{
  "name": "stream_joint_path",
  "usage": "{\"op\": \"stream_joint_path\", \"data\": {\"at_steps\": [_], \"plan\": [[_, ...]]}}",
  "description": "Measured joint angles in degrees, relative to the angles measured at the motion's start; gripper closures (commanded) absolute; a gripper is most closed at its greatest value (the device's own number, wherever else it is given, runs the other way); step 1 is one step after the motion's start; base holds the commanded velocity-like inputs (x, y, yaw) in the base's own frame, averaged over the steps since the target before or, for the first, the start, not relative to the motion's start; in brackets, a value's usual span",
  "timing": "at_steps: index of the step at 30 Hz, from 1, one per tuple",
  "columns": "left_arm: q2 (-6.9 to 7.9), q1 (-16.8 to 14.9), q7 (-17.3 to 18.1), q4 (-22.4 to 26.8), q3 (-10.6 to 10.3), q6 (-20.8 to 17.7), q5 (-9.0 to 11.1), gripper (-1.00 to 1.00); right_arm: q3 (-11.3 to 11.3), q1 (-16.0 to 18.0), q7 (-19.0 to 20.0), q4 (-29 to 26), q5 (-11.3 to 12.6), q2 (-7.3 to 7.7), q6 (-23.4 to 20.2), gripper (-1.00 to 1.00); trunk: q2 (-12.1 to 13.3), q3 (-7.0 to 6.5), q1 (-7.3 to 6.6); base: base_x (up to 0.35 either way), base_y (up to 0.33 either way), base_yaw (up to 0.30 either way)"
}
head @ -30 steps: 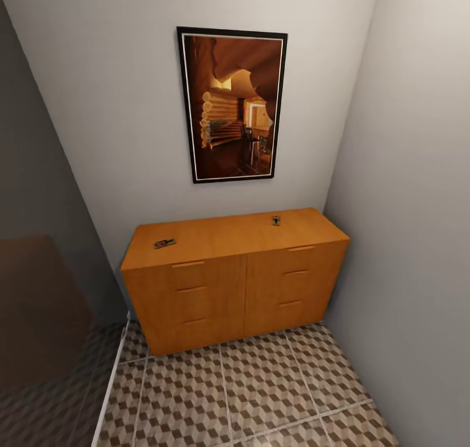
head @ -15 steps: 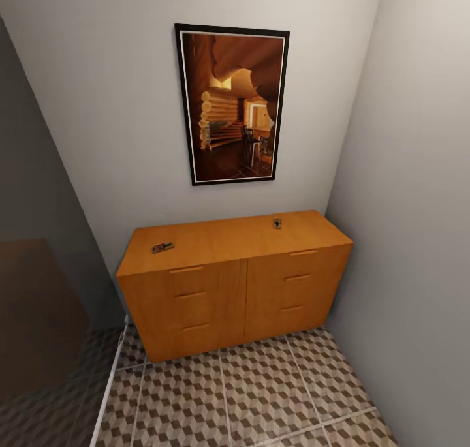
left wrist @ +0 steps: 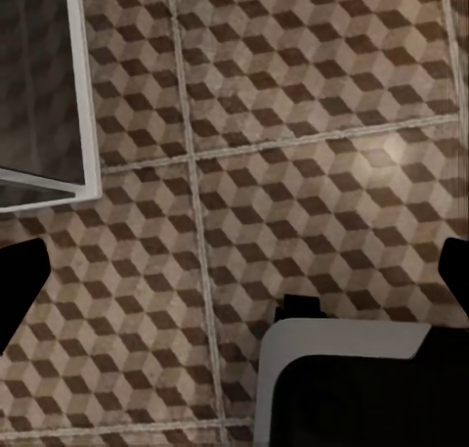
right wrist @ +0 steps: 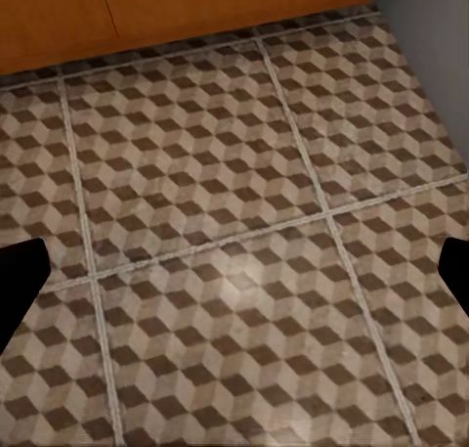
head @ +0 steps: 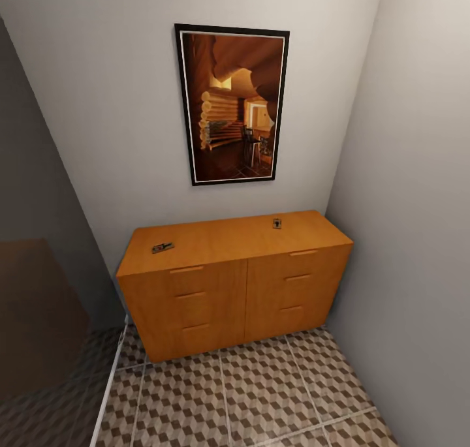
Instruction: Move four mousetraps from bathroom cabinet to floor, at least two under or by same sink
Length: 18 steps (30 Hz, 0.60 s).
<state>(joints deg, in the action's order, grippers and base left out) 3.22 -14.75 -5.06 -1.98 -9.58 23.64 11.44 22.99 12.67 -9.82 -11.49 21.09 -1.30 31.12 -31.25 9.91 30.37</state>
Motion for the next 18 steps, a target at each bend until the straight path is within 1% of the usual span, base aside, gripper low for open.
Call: {"op": "stream_joint_path", "data": {"at_steps": [3, 10, 11, 18], "plan": [[-0.14, 0.24, 0.21, 0.09, 0.95, 0.77, -1.00, -1.00, 0.03, 0.78, -0.16, -0.22, 0.42, -0.22, -0.04, -1.00, 0.00, 0.00, 0.00, 0.000, 0.000, 0.000], [-0.21, 0.36, 0.27, -0.07, 3.18, 3.00, -3.34, -1.00, 0.06, 0.73, -0.23, -0.31, 0.60, -0.36, -0.06, -1.00, 0.00, 0.00, 0.00, 0.000, 0.000, 0.000], [-0.22, 0.36, 0.27, -0.07, 3.50, 3.32, -3.51, -1.00, 0.07, 0.73, -0.24, -0.31, 0.60, -0.37, -0.06, -1.00, 0.00, 0.00, 0.00, 0.000, 0.000, 0.000], [-0.25, 0.40, 0.28, -0.09, 3.58, 3.84, -3.53, -1.00, 0.07, 0.72, -0.24, -0.32, 0.61, -0.39, -0.07, -1.00, 0.00, 0.00, 0.00, 0.000, 0.000, 0.000]]}}
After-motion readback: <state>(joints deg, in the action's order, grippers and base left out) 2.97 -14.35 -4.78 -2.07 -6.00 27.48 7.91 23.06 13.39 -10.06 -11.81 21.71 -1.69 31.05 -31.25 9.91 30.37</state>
